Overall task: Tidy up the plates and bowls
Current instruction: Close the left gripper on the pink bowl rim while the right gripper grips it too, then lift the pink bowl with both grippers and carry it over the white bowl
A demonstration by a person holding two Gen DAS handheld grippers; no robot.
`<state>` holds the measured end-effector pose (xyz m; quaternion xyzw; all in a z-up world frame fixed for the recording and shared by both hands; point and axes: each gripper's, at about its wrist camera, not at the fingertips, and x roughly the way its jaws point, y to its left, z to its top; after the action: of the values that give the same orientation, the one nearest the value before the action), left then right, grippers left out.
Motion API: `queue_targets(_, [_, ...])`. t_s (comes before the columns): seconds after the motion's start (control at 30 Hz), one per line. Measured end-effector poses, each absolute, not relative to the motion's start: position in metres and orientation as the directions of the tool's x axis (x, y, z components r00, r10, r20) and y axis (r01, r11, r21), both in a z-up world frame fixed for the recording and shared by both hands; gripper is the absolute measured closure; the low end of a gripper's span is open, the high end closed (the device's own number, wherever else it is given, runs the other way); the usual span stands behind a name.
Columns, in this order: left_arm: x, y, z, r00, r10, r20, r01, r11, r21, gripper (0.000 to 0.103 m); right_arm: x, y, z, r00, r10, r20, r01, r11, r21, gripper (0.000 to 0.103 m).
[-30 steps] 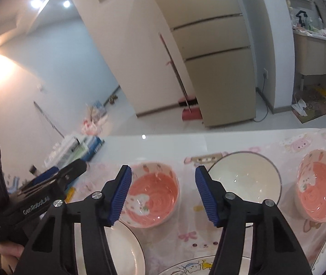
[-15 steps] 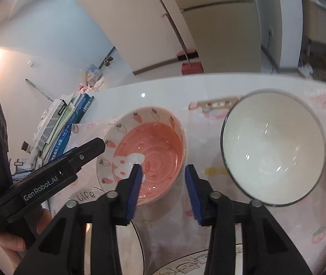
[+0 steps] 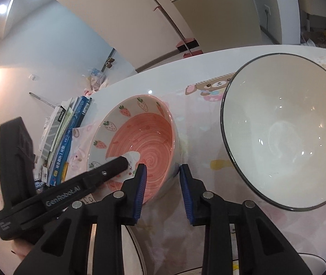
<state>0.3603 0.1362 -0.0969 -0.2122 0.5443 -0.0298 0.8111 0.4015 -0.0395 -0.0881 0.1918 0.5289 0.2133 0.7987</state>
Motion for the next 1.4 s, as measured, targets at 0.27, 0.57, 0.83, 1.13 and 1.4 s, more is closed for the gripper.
queue_targets(0.27, [0.357, 0.138, -0.094, 0.4, -0.293, -0.868, -0.195, 0.898, -0.393, 0.089, 0.407, -0.046, -0.092, 0.327, 0.585, -0.742, -0.119, 0.804, 0.582, 0.074])
queue_targets(0.57, [0.358, 0.144, -0.09, 0.405, -0.256, -0.878, -0.224, 0.903, -0.367, 0.089, 0.406, -0.034, -0.092, 0.305, 0.573, -0.761, -0.151, 0.818, 0.556, 0.073])
queue_targets(0.83, [0.357, 0.138, -0.095, 0.403, -0.226, -0.887, -0.236, 0.911, -0.339, 0.092, 0.407, -0.039, -0.094, 0.309, 0.612, -0.728, -0.16, 0.788, 0.595, 0.072])
queue_targets(1.13, [0.346, 0.134, -0.064, 0.476, -0.165, -0.864, -0.217, 0.93, -0.297, 0.093, 0.401, -0.035, -0.079, 0.306, 0.59, -0.747, -0.163, 0.805, 0.57, 0.08])
queue_targets(1.4, [0.323, 0.137, -0.013, 0.599, -0.187, -0.778, -0.159, 0.925, -0.345, 0.093, 0.385, -0.048, -0.025, 0.389, 0.634, -0.668, -0.228, 0.769, 0.597, 0.08])
